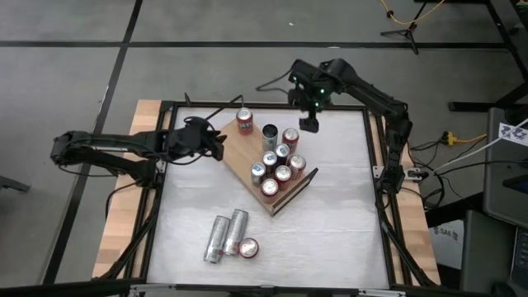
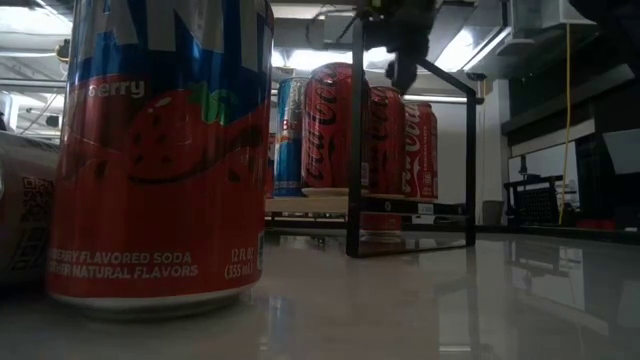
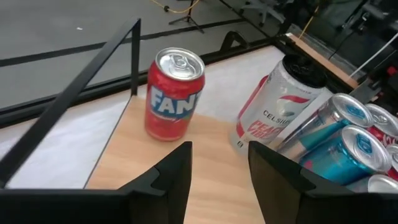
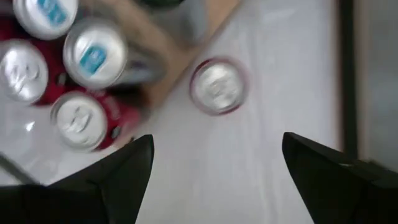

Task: Place canned beverage on shelf
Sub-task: Put the top red soda can on the shelf aligned with the other red soda can

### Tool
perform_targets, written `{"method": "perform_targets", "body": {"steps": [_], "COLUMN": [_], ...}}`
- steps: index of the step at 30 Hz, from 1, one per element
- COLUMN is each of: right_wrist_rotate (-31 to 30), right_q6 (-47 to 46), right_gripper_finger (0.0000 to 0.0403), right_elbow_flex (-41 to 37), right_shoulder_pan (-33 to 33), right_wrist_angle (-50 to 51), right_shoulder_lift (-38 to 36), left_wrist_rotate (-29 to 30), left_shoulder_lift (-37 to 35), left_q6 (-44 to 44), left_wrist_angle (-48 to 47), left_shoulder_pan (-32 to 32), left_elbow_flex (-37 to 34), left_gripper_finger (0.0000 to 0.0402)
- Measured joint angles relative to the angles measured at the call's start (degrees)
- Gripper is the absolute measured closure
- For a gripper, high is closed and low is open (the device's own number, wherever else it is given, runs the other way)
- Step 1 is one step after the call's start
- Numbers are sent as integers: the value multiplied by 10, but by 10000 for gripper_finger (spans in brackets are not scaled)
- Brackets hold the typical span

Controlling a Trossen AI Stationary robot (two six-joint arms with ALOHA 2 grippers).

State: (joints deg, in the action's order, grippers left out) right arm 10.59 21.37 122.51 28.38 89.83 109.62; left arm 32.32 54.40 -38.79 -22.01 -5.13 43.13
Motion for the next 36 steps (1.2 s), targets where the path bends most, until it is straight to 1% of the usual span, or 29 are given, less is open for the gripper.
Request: {"method": "perform_targets", "body": {"steps": [2,4,8,11,13,16,19,26,34,36], "right_wrist_rotate": [11,8,-19,-31,-26,-7,-5,25,7,1], "right_q6": [-1,-13,-16,4,30,48,51,61,64,64], "right_gripper_finger": [56,56,56,56,56,56,56,56,56,56], "right_elbow_flex": [-51,-113,-231,-293,-324,-351,-375,-413,-461,-469], "right_shoulder_pan": [0,0,1,1,1,1,1,1,-12,-12], "right_wrist_angle": [-10,-49,-178,-279,-321,-354,-375,-403,-494,-501], "right_shoulder_lift": [-16,-37,-88,-119,-127,-128,-128,-128,-128,-126], "left_wrist_rotate": [0,0,-1,-1,-1,-1,-2,-3,-3,-3], "left_shoulder_lift": [-9,-12,-12,-12,-12,-12,-12,-12,-12,-12], "left_q6": [0,0,0,0,0,-1,-1,-12,-13,-13], "left_wrist_angle": [-17,-29,-35,-37,-39,-43,-43,-42,-42,-42], "left_shoulder_pan": [0,0,0,0,0,0,0,0,0,0], "left_elbow_flex": [0,0,0,0,0,0,0,0,0,0], "left_gripper_finger": [251,251,251,251,251,251,251,251,251,251]}}
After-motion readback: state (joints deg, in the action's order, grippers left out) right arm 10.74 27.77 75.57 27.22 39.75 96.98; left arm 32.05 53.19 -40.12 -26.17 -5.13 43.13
